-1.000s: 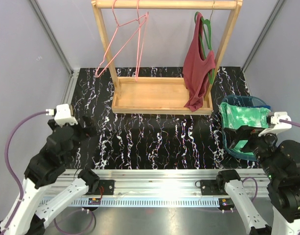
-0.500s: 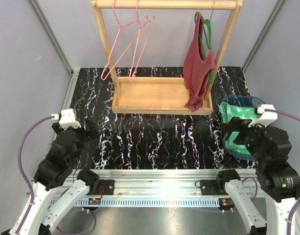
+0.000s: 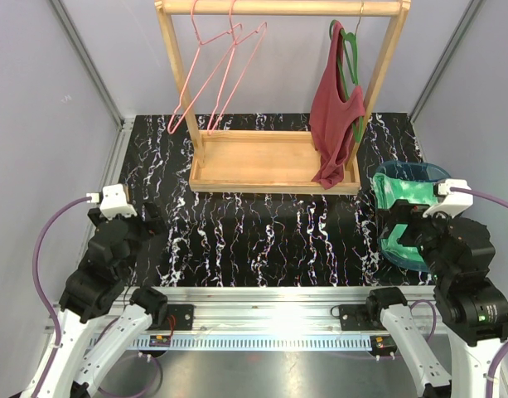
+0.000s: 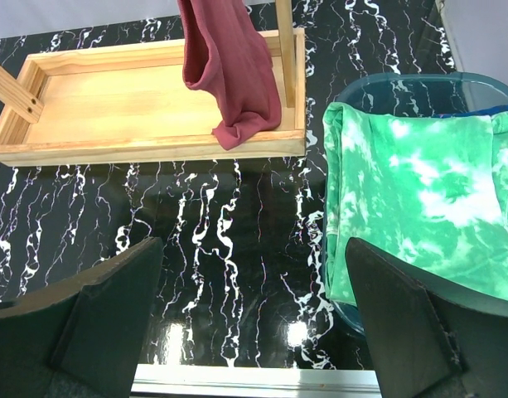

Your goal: Remove the trousers from the hanger

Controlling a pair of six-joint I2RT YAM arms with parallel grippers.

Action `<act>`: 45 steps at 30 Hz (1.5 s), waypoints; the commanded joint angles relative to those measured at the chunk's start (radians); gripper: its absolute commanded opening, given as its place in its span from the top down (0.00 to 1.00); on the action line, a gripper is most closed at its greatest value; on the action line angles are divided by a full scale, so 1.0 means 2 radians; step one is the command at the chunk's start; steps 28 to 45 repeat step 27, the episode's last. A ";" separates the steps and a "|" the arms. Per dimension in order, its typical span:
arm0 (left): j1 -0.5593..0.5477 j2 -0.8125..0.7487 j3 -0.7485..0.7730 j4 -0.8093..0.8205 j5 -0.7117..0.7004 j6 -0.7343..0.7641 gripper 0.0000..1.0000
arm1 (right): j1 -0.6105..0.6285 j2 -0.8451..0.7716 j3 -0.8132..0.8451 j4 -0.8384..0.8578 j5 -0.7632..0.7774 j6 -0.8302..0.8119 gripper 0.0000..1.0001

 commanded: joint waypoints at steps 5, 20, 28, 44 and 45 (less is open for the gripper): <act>0.002 -0.005 -0.001 0.021 0.002 -0.002 0.01 | 0.004 -0.006 0.016 -0.005 0.010 -0.012 0.01; 0.002 -0.012 -0.003 0.020 -0.006 -0.005 0.01 | 0.004 -0.009 0.009 -0.005 0.006 -0.020 0.01; 0.004 -0.011 -0.002 0.019 -0.007 -0.006 0.01 | 0.004 -0.006 0.007 -0.003 0.006 -0.017 0.00; 0.004 -0.011 -0.002 0.019 -0.007 -0.006 0.01 | 0.004 -0.006 0.007 -0.003 0.006 -0.017 0.00; 0.004 -0.011 -0.002 0.019 -0.007 -0.006 0.01 | 0.004 -0.006 0.007 -0.003 0.006 -0.017 0.00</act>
